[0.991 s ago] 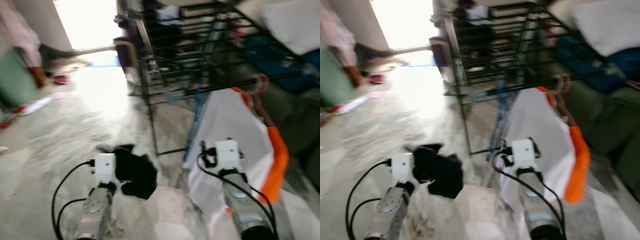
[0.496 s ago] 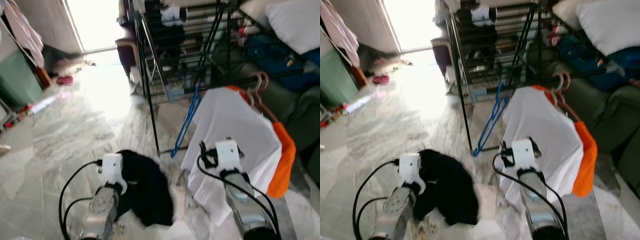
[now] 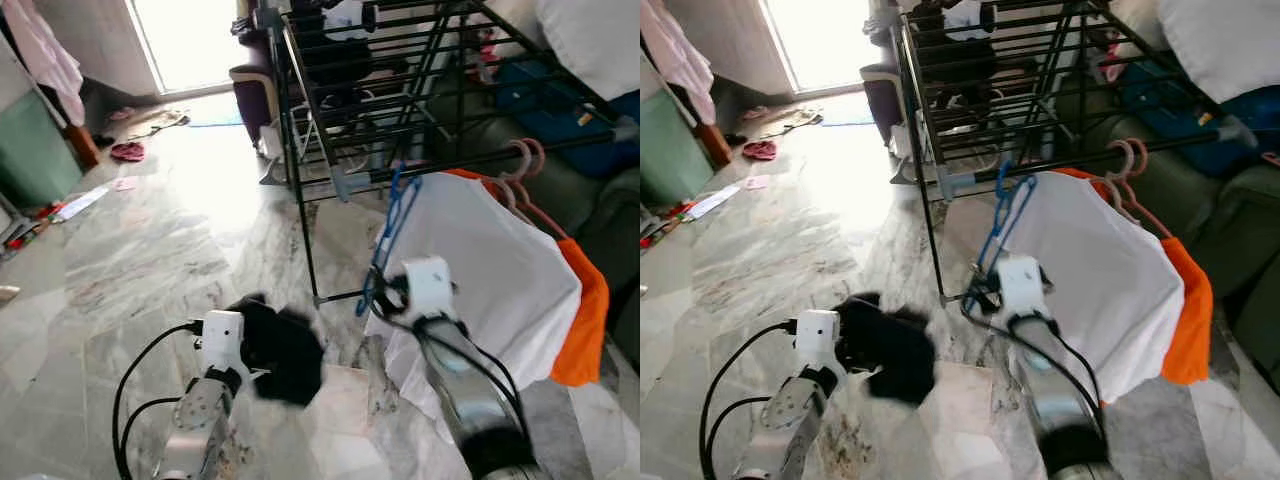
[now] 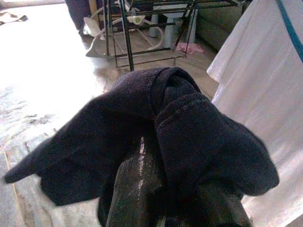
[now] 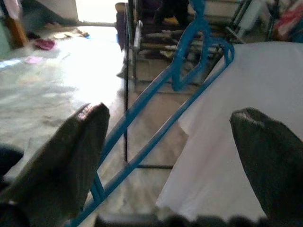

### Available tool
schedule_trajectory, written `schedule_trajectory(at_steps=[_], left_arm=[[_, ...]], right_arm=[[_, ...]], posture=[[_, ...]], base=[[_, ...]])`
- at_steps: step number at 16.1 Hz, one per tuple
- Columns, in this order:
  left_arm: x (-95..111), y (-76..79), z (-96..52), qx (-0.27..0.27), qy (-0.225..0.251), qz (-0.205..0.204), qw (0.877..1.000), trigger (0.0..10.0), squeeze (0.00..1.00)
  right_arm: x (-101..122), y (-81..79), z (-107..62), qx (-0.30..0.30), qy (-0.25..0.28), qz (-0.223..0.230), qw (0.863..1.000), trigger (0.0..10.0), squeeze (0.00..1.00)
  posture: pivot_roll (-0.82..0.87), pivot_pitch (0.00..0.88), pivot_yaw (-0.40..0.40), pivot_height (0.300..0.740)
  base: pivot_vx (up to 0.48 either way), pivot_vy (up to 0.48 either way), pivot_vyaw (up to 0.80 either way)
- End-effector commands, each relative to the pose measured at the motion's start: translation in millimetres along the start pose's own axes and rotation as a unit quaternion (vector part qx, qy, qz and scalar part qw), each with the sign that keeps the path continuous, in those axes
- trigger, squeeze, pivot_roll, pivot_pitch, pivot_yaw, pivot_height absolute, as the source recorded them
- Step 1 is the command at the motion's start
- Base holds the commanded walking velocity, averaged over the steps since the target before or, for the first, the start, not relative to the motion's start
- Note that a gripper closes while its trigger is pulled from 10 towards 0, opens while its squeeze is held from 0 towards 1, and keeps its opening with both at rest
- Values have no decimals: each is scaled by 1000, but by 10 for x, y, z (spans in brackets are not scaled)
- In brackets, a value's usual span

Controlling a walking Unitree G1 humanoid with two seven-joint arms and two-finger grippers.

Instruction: Hang hanger

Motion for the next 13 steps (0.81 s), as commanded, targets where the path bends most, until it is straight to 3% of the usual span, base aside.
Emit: schedule_trajectory(at_steps=[1, 2, 4, 5, 8, 9, 11, 13], left_arm=[[55, 4, -3, -9, 6, 7, 1000, 10000, 0], [33, 10, -18, -13, 1, 7, 1000, 10000, 0], [28, 23, -27, -14, 0, 6, 1000, 10000, 0], [21, 27, -37, -13, -1, 6, 1000, 10000, 0], [-4, 36, -65, -12, -5, 3, 1000, 10000, 0], [-11, 42, -73, -12, -6, 3, 1000, 10000, 0], [-27, 51, -81, -13, -10, 2, 1000, 10000, 0], [-31, 57, -80, -15, -13, 3, 1000, 10000, 0]], right_arm=[[49, -84, 70, 15, -11, 10, 1000, 10000, 0], [143, -181, 194, 36, -23, 21, 999, 10000, 0], [201, -177, 263, 28, -31, 26, 999, 10000, 0], [230, -205, 302, 36, -37, 53, 997, 10000, 0], [198, -145, 395, 1, -79, 33, 996, 10000, 0], [203, -127, 413, -4, -78, 38, 996, 10000, 0], [230, -104, 455, -13, -78, 97, 992, 10000, 0], [274, -139, 480, 7, -66, 80, 995, 10000, 0]], posture=[[-137, 3, 73, 740], [-130, 7, 70, 740], [-120, 10, 64, 740], [-117, 10, 62, 740], [-107, 17, 53, 740], [-105, 18, 52, 740], [-104, 22, 53, 740], [-105, 23, 55, 740]], base=[[0, 0, 0], [0, 0, 0], [0, 0, 0], [0, 0, 0], [0, 0, 0], [0, 0, 0], [0, 0, 0], [0, 0, 0]])
Point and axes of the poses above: a point about 5 cm out from each wrist's last joint towards the gripper, its own z axis pointing out of the wrist towards the gripper, its own x axis along the axis of the wrist's last joint, y = z × x, the point moved 2 cm from there along z, pointing out of the wrist towards the gripper, and after that the axes turned 13 degrees about -z, right-handed, at the moved point
